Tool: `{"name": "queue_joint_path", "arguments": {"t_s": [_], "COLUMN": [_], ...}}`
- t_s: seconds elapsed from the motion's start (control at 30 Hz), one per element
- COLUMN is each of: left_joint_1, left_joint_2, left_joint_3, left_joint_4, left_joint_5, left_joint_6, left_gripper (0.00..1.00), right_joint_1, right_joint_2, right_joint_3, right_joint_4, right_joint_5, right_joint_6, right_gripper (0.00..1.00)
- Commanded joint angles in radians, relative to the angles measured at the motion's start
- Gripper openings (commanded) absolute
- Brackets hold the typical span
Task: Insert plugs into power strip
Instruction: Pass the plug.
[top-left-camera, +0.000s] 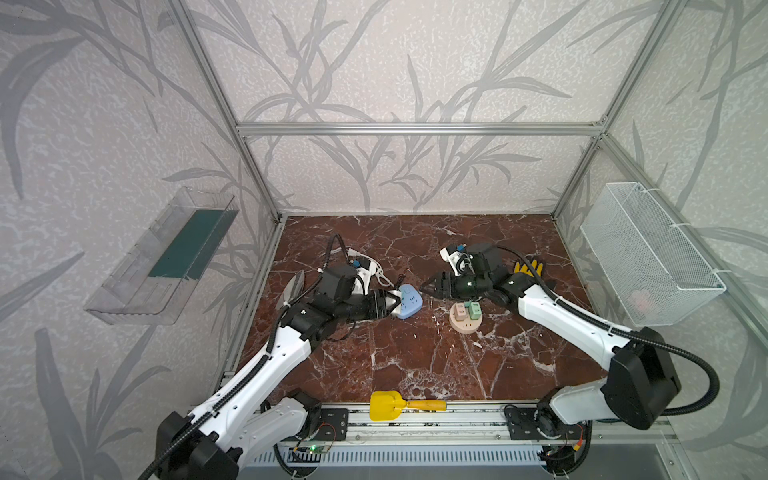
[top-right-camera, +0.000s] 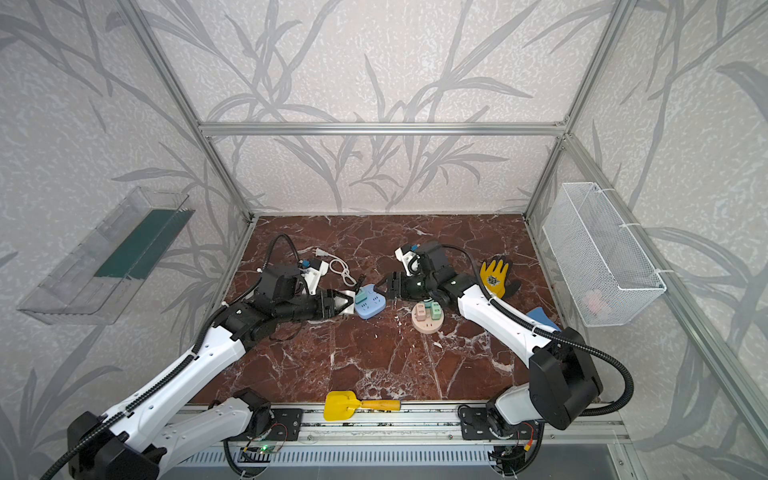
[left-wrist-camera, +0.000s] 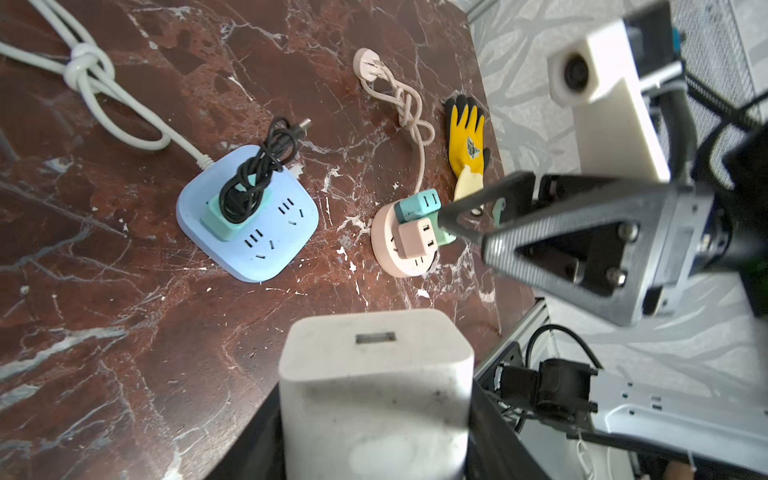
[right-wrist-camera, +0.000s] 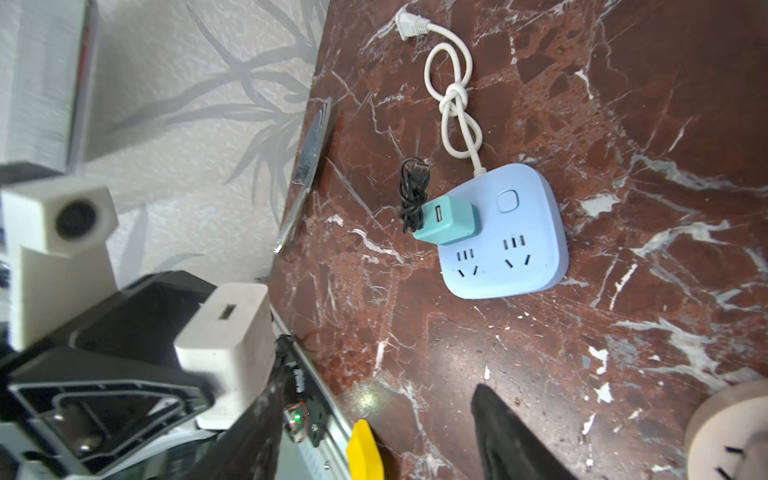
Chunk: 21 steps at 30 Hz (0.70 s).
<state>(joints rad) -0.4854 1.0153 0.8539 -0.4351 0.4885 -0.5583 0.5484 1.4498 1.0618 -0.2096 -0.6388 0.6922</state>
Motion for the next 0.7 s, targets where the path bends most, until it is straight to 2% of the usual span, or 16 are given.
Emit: {"name": "queue_joint_path", "arguments": {"t_s": [0.0,0.1,0.17,0.23,0.43,0.67], "left_joint_1": [-0.012,-0.035,-0.089,-0.108,-0.15,-0.178], "left_joint_2": [-0.001,-0.002,-0.006,0.001,-0.001,0.019], "left_joint_3": [0.041,0.066,0.085,0.101,0.115,0.122], "left_joint_4": [-0.106,-0.123,-0.157,-0.183,-0.244,-0.277], "left_joint_5": [-0.003,-0.018,-0.131,-0.129,-0.232,-0.268], "left_joint_6": [0.202,0.26,0.309,0.332,0.377,0.397], "left_gripper": [0.0,0.0,0.0,0.0,0.0,0.0], "right_joint_1": [-0.029,-0.03,-0.03,-0.028,-0.018,0.019], "right_joint_2": [0.047,0.073,0.102,0.12,0.17,0.215], "right_joint_3": [0.1,0.175,0.224,0.242,0.298,0.346], "right_joint_4": [-0.094,-0.211,-0.269,-0.284,-0.356,-0.411], "right_joint_5": [-0.204,-0.218,-0.265,-0.302,-0.366,-0.387], "right_joint_6": [0.023,-0.037,-0.046,-0.047,-0.124,-0.175], "right_gripper": [0.7,0.7,0.7,0.69,0.66,0.62]}}
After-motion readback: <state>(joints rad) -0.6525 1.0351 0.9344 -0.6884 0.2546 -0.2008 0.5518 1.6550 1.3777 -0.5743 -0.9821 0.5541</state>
